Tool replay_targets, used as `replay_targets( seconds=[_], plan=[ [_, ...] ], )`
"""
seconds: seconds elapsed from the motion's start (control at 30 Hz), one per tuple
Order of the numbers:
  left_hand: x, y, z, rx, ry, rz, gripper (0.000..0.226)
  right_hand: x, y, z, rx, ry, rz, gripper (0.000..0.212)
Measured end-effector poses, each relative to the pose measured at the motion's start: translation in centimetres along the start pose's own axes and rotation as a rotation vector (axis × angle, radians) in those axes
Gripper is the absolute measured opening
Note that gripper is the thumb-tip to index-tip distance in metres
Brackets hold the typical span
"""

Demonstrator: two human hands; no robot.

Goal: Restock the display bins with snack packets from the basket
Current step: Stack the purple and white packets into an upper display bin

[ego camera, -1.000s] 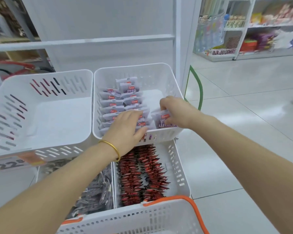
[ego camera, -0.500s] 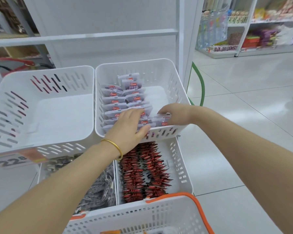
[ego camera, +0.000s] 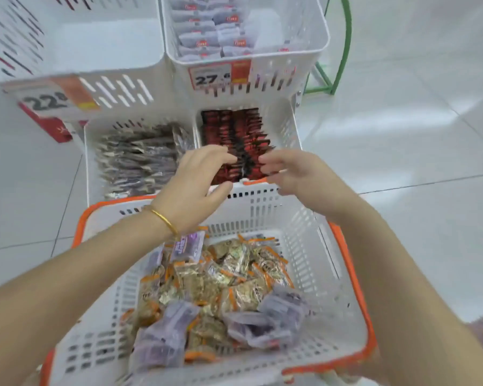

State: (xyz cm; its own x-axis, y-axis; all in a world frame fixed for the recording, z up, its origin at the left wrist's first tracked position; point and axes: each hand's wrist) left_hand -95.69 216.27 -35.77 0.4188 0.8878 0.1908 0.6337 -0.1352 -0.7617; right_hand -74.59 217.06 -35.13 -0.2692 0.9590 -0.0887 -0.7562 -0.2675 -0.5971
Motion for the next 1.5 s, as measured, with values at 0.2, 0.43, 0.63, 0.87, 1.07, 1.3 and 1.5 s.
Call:
replay_targets(
  seconds=[0.2, 0.43, 0.63, 0.87, 1.07, 1.3, 1.5],
  plan=[
    [-8.5, 4.5, 0.2, 0.045, -0.189, 0.322, 0.040, -9.0, 6.9, -9.8, -0.269, 0.289, 0.174, 0.037],
    [-12.2, 8.3, 1.3, 0.069, -0.211, 0.411, 0.038, -11.3, 11.0, -12.1, -0.337, 0.353, 0.457, 0.042],
    [-13.6, 9.0, 1.6, 0.064, -0.284, 0.465, 0.038, -11.4, 11.1, -10.2, -0.344, 0.261, 0.838, 0.070],
    [-13.4, 9.1, 1.4, 0.024, -0.328, 0.460, 0.037, -10.2, 15.5, -11.3, -0.565, 0.081, 0.573, 0.030],
    [-13.6, 8.7, 1.7, -0.005, -0.343, 0.424, 0.036, -9.2, 16.9, -10.9, -0.730, 0.013, 0.511, 0.017],
    [-13.6, 6.3, 1.3, -0.428, -0.576, 0.153, 0.052, -8.4, 11.2, -6.0, 0.082, 0.159, 0.273, 0.006],
    [-11.5, 2.9, -0.5, -1.018, -0.696, -0.059, 0.025, -5.9, 8.0, 0.0, 0.396, 0.083, 0.233, 0.018]
  ],
)
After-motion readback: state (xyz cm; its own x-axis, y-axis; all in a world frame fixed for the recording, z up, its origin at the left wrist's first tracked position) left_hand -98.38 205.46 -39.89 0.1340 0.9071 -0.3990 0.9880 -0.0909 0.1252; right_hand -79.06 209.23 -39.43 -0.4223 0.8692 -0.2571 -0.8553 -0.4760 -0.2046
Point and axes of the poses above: each hand's wrist, its own x-axis towards the middle knuckle, its own y-axis out of the palm, z = x × y, and after that the axes turned 14 degrees about -x, right-handed
